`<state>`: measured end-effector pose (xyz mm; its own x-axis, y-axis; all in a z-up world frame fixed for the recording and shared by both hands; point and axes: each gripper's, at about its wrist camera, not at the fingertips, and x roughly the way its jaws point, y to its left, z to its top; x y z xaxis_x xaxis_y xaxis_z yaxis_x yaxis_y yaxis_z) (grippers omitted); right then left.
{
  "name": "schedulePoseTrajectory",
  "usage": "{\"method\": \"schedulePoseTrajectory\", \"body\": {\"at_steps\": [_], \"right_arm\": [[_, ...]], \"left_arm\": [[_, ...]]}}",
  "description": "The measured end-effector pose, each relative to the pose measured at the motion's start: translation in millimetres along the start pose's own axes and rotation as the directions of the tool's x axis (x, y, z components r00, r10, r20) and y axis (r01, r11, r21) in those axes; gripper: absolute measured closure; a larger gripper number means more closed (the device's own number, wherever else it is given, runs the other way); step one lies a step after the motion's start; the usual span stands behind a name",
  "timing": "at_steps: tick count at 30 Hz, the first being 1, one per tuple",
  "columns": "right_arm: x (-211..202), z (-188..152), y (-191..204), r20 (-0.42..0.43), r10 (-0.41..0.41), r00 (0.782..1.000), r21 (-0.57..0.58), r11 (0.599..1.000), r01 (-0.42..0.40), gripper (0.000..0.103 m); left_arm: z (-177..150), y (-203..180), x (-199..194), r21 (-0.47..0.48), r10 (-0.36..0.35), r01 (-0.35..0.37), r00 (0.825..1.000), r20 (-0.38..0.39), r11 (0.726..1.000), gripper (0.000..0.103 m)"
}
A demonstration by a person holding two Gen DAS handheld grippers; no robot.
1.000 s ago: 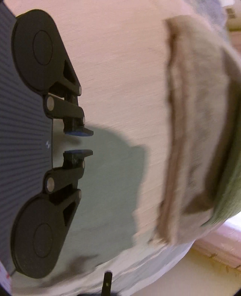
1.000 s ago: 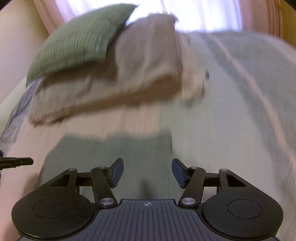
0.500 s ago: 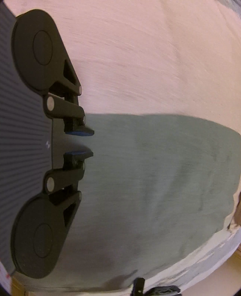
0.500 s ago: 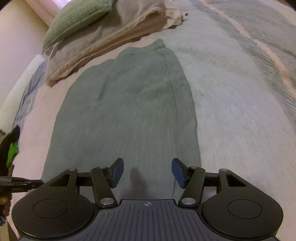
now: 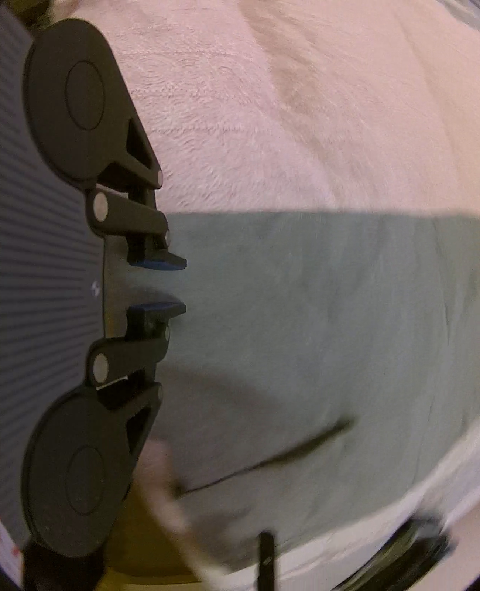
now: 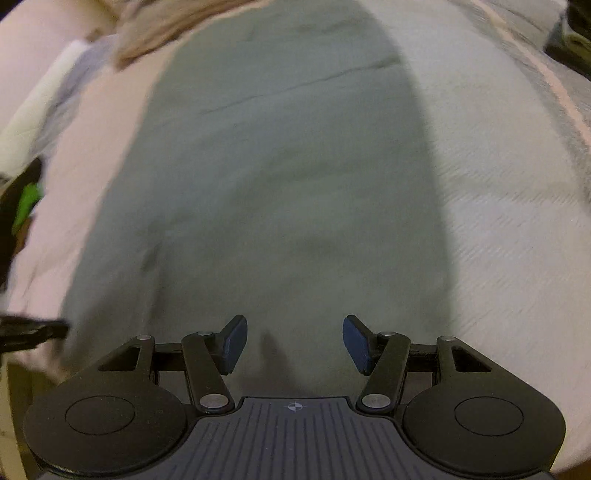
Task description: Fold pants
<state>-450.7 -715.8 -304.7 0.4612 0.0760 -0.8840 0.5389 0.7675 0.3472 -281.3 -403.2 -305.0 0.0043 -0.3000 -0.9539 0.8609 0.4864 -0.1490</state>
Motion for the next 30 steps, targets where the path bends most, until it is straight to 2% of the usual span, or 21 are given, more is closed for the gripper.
{"method": "schedulePoseTrajectory", "body": {"at_steps": [2,4,6,8,12,15,16,17,21,24,27,30], "right_arm": [[-1.5,-18.1,32.8,0.040,0.042,0.998,-0.014,0.999,-0.041,0.048],[4.3,-31.4,63.1,0.060,0.111,0.992,-0.009,0.994,-0.111,0.048],[17.4,-40.6,89.7,0.063,0.172,0.983,-0.003,0.985,-0.172,0.048],[35.6,-45.9,109.7,0.052,0.173,0.984,0.004,0.985,-0.173,0.048],[67.6,-51.0,128.5,0.020,0.159,0.987,0.034,0.987,-0.160,0.052],[82.6,-54.0,129.1,0.016,0.182,0.983,0.066,0.981,-0.183,0.069],[86.4,-53.3,127.0,0.011,0.180,0.984,0.084,0.980,-0.180,0.084],[86.6,-51.7,123.8,0.007,0.181,0.983,0.115,0.977,-0.181,0.103],[52.5,-44.6,118.7,0.084,0.130,0.988,0.142,0.980,-0.141,0.103],[53.5,-46.8,116.4,0.068,0.081,0.994,0.125,0.988,-0.089,0.103],[64.8,-47.7,101.3,0.003,0.124,0.992,0.182,0.976,-0.123,0.103],[60.8,-50.4,105.3,-0.018,0.118,0.993,0.154,0.981,-0.114,0.103]], "left_arm": [[-19.8,-9.0,-8.4,0.136,-0.031,0.027,0.999,0.032,0.990,0.089],[-35.7,-16.4,-13.5,0.236,-0.033,0.019,0.998,0.057,0.971,0.088],[-40.8,-18.6,-15.2,0.299,-0.050,0.024,0.995,0.082,0.954,0.088],[-44.3,-18.3,-17.4,0.339,-0.049,0.009,0.993,0.109,0.941,0.088],[-42.9,-14.2,-20.6,0.362,-0.074,0.019,0.987,0.140,0.932,0.085],[-45.5,-9.3,-20.9,0.356,-0.075,0.017,0.986,0.150,0.934,0.084],[-45.6,-7.8,-21.4,0.347,-0.073,0.016,0.986,0.151,0.938,0.084],[-45.5,-6.6,-22.0,0.341,-0.074,0.019,0.986,0.150,0.940,0.084],[-43.1,-11.1,-27.6,0.362,-0.096,0.036,0.984,0.148,0.931,0.083],[-41.7,-16.1,-19.0,0.376,-0.113,0.059,0.986,0.122,0.925,0.081],[-42.5,-18.4,-8.0,0.386,-0.109,0.068,0.990,0.084,0.920,0.080],[-44.4,-16.4,-3.2,0.388,-0.089,0.061,0.995,0.054,0.920,0.080]]}}
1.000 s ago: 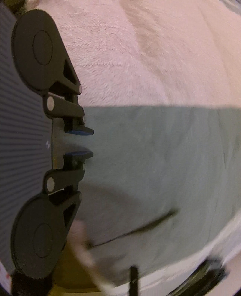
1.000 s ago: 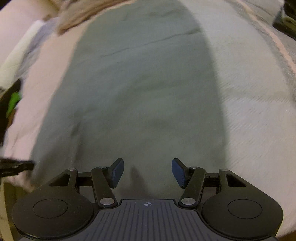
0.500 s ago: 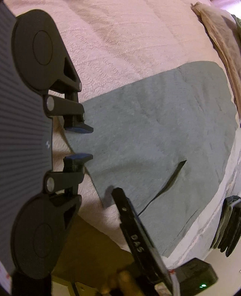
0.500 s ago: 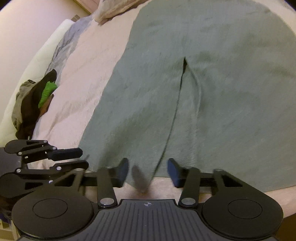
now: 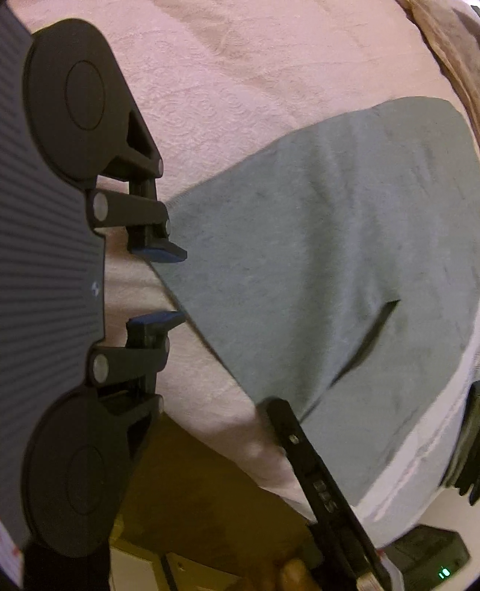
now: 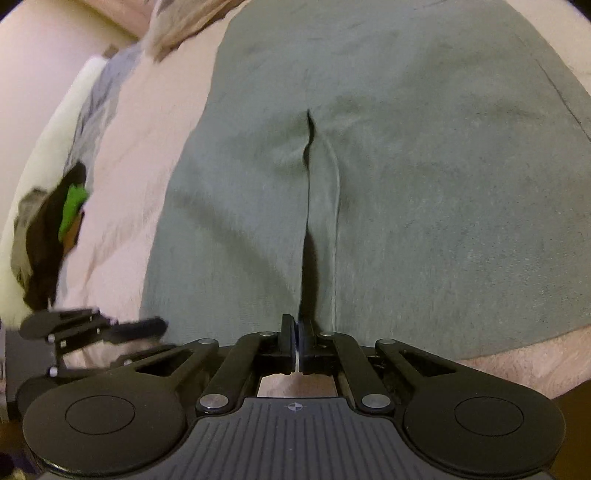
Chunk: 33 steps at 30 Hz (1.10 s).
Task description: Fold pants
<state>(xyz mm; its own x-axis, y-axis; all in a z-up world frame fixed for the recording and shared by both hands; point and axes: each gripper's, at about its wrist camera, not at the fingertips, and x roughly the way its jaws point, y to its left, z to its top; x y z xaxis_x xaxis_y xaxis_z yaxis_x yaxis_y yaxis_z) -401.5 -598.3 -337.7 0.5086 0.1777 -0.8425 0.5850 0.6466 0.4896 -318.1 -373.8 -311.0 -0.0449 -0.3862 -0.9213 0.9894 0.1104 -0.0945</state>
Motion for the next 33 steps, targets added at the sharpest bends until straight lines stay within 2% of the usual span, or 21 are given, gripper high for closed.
{"method": "schedulePoseTrajectory", "body": {"at_steps": [3,4,5,7,12,20,27,33], "right_arm": [[-22.3,-2.2,-5.9,0.031,0.001,1.000,0.014,1.000,-0.002,0.096],[-28.3,-2.2,-5.2,0.043,-0.013,0.999,0.014,1.000,0.012,0.086],[-35.5,-2.1,-3.5,0.056,-0.031,0.998,0.010,0.999,0.030,0.069],[-51.9,-1.9,0.0,0.083,-0.070,0.994,0.005,0.998,0.070,0.047],[-95.0,1.6,4.7,0.108,-0.170,0.979,0.004,0.985,0.171,0.045],[-161.1,24.9,22.4,0.139,-0.338,0.931,-0.002,0.940,0.342,0.045],[-195.6,37.6,47.7,0.189,-0.391,0.901,-0.026,0.915,0.403,0.042],[-204.3,37.3,56.6,0.176,-0.393,0.903,-0.005,0.917,0.400,0.041]], "left_arm": [[-2.0,1.8,-4.9,-0.004,0.005,-0.005,1.000,-0.010,1.000,0.079],[-2.5,1.9,-7.4,-0.007,0.009,-0.009,1.000,-0.013,1.000,0.079],[-2.7,2.4,-10.1,-0.012,0.012,-0.012,1.000,-0.016,1.000,0.079],[-0.8,2.2,-19.4,-0.035,0.019,-0.020,1.000,-0.023,0.999,0.079],[8.9,1.8,-52.0,-0.082,0.028,-0.029,1.000,-0.010,0.996,0.079],[36.9,13.1,-109.9,-0.236,0.037,-0.026,0.998,0.041,0.972,0.076],[63.4,14.9,-142.4,-0.247,0.057,-0.030,0.993,0.102,0.969,0.068],[71.0,13.9,-157.0,-0.236,0.081,-0.052,0.990,0.115,0.970,0.059]]}}
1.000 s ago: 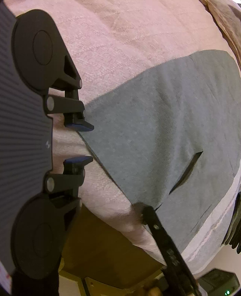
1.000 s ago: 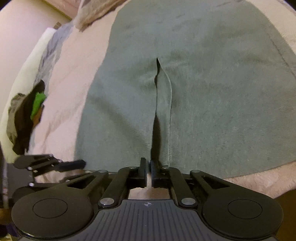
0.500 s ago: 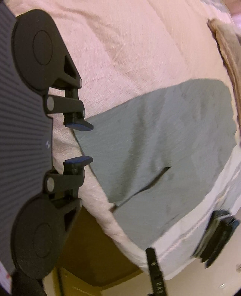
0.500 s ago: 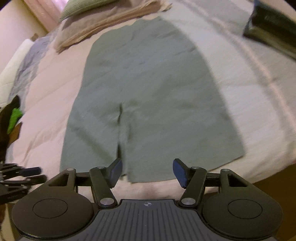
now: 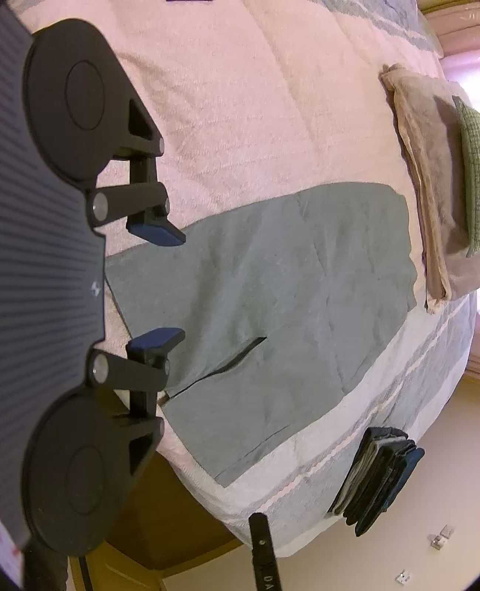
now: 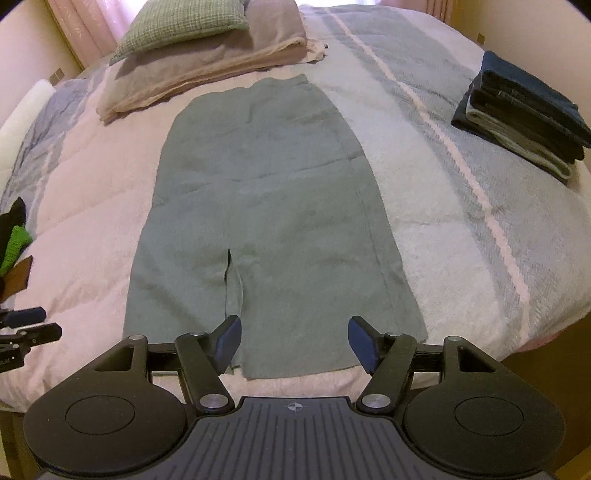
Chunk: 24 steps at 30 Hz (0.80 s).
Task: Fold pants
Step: 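Release and pull both grippers back from the flattened grey skirt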
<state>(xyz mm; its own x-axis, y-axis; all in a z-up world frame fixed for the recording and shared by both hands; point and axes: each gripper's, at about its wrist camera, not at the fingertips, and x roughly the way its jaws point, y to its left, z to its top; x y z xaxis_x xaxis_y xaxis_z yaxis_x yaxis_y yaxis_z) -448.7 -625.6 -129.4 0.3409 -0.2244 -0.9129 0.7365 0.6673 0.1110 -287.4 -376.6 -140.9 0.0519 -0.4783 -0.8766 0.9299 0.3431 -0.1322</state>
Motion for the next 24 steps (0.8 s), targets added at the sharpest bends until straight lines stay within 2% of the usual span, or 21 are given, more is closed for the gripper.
{"method": "schedulePoseTrajectory", "body": {"at_steps": [6,9,24], "right_arm": [[-1.4,1.3,11.7,-0.028,-0.012,1.000,-0.049,0.999,0.011,0.041],[-1.4,-2.5,17.8,-0.032,-0.011,0.999,-0.072,0.997,0.009,0.041],[2.6,-9.0,25.2,-0.056,-0.024,0.998,-0.096,0.995,0.018,0.040]], "left_arm": [[2.7,-3.6,-6.8,-0.009,0.017,-0.017,1.000,0.013,1.000,0.043],[2.0,-5.4,-8.0,-0.015,0.008,-0.008,1.000,0.011,1.000,0.042],[2.5,-6.5,-6.5,-0.010,0.023,-0.023,1.000,0.011,1.000,0.026]]}}
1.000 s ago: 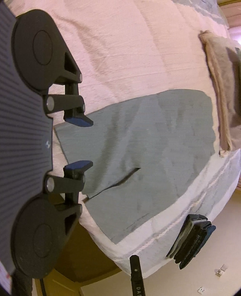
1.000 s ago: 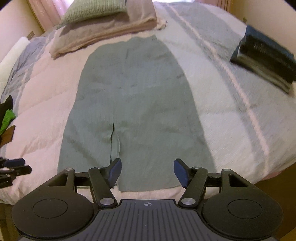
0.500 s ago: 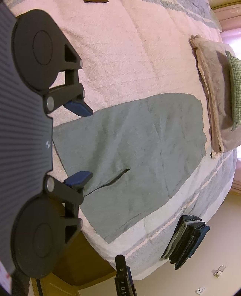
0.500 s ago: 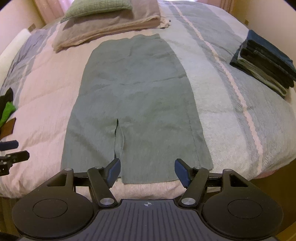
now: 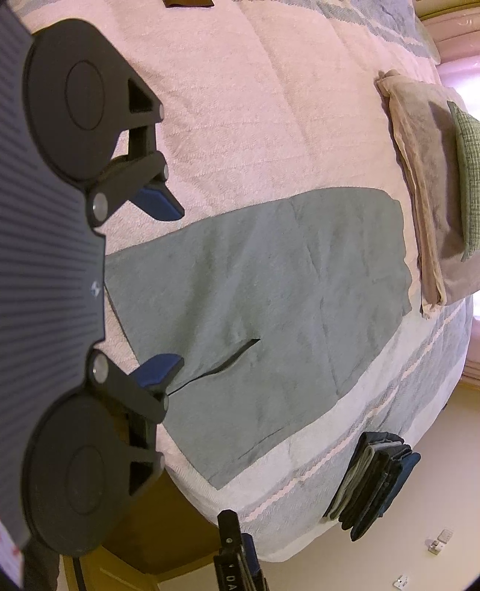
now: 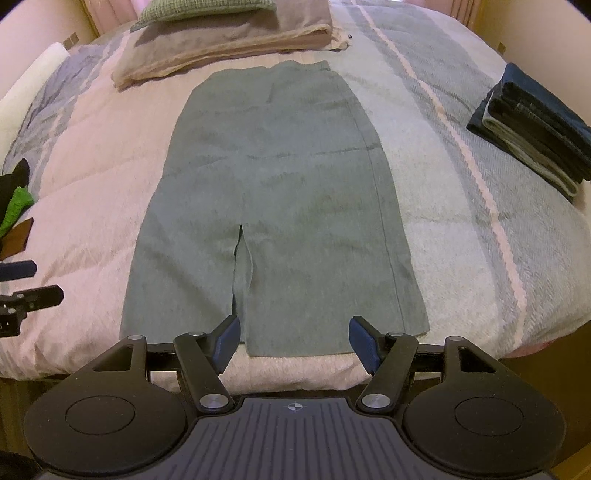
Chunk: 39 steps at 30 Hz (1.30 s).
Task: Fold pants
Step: 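Release and pull both grippers back from the flattened grey skirt, then grasp the grey skirt hem with the left gripper while the right gripper grasps it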
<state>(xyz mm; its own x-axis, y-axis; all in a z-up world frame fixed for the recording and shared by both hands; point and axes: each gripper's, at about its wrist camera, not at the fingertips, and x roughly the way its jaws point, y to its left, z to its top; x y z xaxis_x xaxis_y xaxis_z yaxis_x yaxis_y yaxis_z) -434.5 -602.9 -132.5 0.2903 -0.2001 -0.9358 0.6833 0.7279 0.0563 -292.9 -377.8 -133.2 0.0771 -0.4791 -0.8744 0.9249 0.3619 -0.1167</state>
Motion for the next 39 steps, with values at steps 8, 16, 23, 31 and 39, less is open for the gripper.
{"method": "schedulePoseTrajectory", "body": {"at_steps": [8,16,23,31,39], "right_arm": [[9.5,-2.2,10.9,-0.021,0.017,1.000,-0.012,1.000,-0.017,0.040],[15.5,4.1,16.6,-0.031,0.015,0.999,-0.026,1.000,-0.016,0.040],[29.6,32.4,10.1,-0.031,0.028,0.999,-0.054,0.998,-0.029,0.040],[75.1,112.5,-21.1,-0.075,0.083,0.994,-0.156,0.983,-0.094,0.040],[116.0,217.1,-80.2,-0.064,0.132,0.989,-0.251,0.957,-0.144,0.040]], "left_arm": [[0.3,5.1,-1.3,-0.009,0.000,0.000,1.000,-0.002,1.000,0.022],[0.5,12.6,-3.5,-0.027,0.006,-0.006,1.000,-0.004,1.000,0.021],[20.2,13.5,13.8,-0.065,0.029,-0.030,0.999,-0.025,0.997,0.020],[78.6,8.8,57.5,-0.171,0.089,-0.096,0.995,-0.049,0.981,0.019],[157.3,-1.5,106.6,-0.207,0.148,-0.161,0.986,-0.075,0.965,0.019]]}}
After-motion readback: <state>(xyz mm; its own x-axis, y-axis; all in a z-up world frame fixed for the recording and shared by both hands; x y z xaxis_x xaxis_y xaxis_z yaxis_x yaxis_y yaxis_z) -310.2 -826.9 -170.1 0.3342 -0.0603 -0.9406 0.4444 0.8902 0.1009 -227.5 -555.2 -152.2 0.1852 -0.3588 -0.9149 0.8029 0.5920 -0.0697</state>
